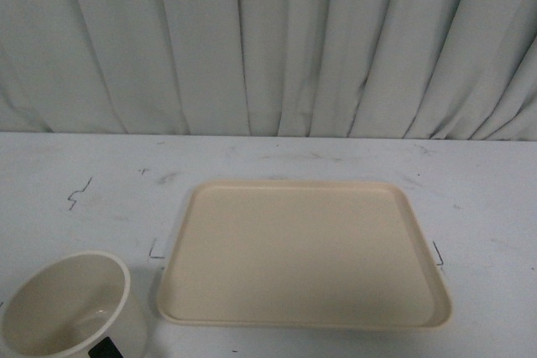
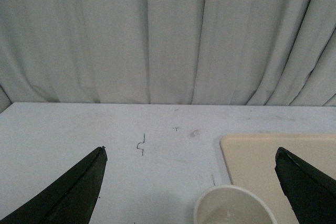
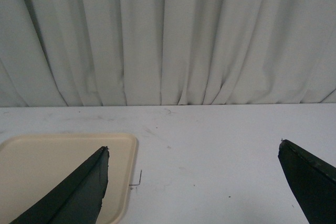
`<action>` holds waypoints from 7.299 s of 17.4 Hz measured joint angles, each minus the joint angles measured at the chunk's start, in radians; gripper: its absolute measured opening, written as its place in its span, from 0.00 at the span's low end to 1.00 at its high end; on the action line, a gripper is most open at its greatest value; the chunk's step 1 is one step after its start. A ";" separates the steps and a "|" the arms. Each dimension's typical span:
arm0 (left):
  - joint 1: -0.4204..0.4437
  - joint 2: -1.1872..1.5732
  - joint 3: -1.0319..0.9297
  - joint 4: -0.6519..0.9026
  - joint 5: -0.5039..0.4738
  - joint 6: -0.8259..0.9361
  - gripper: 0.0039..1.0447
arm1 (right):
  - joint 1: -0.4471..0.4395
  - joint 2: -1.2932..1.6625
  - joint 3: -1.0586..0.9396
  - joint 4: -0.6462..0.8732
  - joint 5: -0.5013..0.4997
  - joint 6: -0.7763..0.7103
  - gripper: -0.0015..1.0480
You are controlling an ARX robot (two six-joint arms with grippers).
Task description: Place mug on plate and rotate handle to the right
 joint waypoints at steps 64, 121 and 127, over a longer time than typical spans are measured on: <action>-0.399 1.840 1.183 -0.389 -0.136 -0.049 0.03 | 0.000 0.000 0.000 0.000 -0.001 0.002 0.94; 0.000 0.263 0.000 0.275 -0.001 -0.003 0.01 | 0.000 0.000 0.000 0.000 -0.001 0.002 0.94; 0.000 0.204 0.000 0.217 -0.001 -0.003 0.01 | 0.000 0.000 0.000 0.000 -0.001 0.002 0.94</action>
